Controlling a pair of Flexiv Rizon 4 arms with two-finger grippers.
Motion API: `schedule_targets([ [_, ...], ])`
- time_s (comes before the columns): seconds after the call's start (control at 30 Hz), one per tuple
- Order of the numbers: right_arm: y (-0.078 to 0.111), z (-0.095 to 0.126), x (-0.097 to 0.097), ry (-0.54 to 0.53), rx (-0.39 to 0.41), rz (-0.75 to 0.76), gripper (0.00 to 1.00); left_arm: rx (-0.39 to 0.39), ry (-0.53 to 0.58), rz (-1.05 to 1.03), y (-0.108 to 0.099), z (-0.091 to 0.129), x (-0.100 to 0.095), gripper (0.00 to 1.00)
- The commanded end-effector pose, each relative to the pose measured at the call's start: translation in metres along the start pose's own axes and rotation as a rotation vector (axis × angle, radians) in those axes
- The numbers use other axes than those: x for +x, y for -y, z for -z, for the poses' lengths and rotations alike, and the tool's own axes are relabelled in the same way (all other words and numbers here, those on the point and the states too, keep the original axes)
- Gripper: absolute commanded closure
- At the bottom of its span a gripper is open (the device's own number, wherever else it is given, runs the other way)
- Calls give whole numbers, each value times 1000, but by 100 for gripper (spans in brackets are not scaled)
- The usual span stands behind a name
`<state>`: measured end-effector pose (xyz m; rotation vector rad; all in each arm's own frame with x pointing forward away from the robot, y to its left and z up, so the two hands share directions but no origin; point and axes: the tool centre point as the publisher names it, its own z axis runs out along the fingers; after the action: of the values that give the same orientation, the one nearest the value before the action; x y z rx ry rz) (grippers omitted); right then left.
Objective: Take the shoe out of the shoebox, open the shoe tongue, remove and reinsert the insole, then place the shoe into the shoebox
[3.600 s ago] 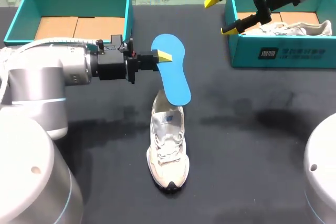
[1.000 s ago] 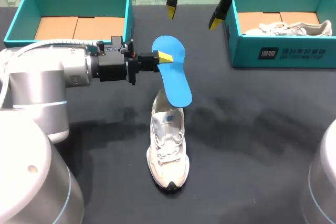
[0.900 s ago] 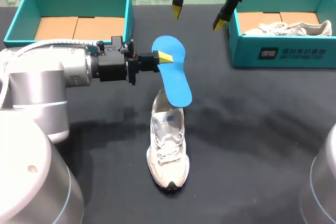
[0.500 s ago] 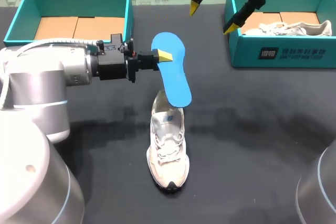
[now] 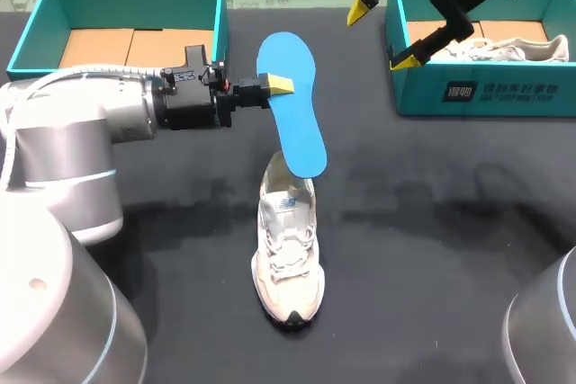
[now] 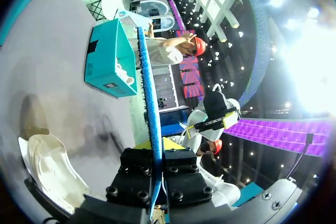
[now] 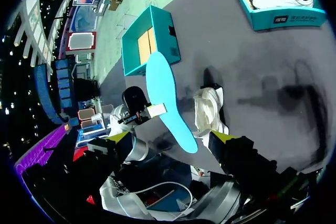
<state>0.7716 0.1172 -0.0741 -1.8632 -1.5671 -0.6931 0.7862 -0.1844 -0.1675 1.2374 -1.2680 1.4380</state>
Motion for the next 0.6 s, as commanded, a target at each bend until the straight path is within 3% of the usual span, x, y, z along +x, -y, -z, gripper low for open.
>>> schedule_targets([
  [0.03,3,-5,-10,-356,-8,1,0,11,-10,-49,0,3,4,100],
  [0.27,0,-17,-17,-452,2,-6,0,27,-41,-169,7,8,13,100],
  [0.6,0,-17,-17,-452,2,-6,0,47,-79,-562,21,24,32,100],
])
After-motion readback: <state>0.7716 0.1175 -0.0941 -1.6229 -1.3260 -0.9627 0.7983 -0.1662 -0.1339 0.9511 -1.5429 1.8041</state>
